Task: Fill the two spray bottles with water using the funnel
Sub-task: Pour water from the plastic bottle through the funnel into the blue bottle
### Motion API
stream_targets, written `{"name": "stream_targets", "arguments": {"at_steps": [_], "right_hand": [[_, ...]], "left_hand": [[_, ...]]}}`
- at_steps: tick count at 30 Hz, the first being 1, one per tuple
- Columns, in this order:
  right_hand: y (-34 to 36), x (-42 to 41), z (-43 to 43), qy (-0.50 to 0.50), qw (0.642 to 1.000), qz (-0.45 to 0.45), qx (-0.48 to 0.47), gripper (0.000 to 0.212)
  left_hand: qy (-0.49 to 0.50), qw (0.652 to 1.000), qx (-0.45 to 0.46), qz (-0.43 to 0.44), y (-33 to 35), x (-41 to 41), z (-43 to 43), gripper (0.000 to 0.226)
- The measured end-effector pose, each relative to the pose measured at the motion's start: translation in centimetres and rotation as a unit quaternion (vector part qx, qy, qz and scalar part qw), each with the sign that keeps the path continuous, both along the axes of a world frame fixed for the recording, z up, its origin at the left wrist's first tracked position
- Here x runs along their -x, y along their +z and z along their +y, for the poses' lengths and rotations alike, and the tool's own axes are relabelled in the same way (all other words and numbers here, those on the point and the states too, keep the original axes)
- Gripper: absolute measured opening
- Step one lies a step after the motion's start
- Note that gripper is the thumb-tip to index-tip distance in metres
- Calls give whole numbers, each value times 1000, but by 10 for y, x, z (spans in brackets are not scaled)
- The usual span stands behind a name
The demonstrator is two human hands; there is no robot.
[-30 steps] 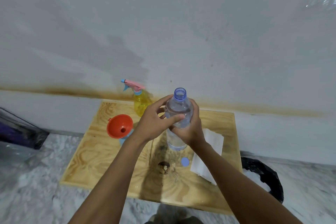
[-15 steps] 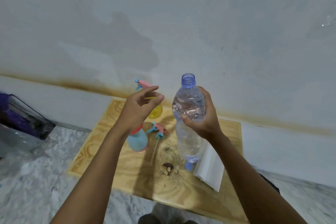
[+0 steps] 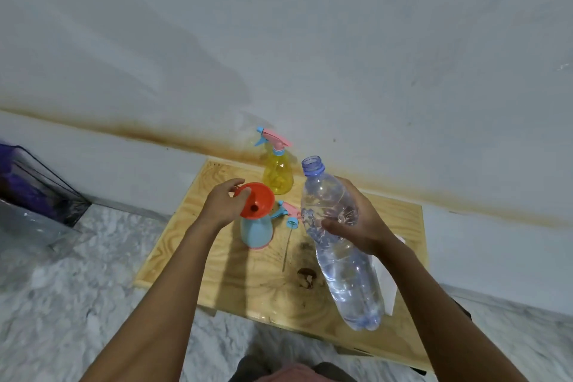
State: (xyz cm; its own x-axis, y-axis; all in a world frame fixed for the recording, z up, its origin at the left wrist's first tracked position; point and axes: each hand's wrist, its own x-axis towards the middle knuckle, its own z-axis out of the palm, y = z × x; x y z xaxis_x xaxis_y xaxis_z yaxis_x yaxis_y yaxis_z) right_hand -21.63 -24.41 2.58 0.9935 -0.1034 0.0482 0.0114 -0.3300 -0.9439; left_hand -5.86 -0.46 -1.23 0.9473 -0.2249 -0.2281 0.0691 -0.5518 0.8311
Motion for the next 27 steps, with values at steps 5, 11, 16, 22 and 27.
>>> {"name": "stream_targets", "arguments": {"at_steps": [5,11,16,22,27], "right_hand": [[-5,6,14,10,999,38,19,72],[-8,1,31,25,997,78,14,72],[-9,-7,41,40,994,97,10,71],[-16,-14,46,37,991,125,-4,58],[-25,-19,50,42,988,151,-9,63]], "left_hand": [[3,999,6,-47,-7,-1,4,29],[18,996,11,-86,-8,-5,6,20],[24,997,25,-73,-11,-9,7,17],[35,997,49,-56,-17,-15,9,16],[38,996,66,-45,-24,-18,13,16]]}}
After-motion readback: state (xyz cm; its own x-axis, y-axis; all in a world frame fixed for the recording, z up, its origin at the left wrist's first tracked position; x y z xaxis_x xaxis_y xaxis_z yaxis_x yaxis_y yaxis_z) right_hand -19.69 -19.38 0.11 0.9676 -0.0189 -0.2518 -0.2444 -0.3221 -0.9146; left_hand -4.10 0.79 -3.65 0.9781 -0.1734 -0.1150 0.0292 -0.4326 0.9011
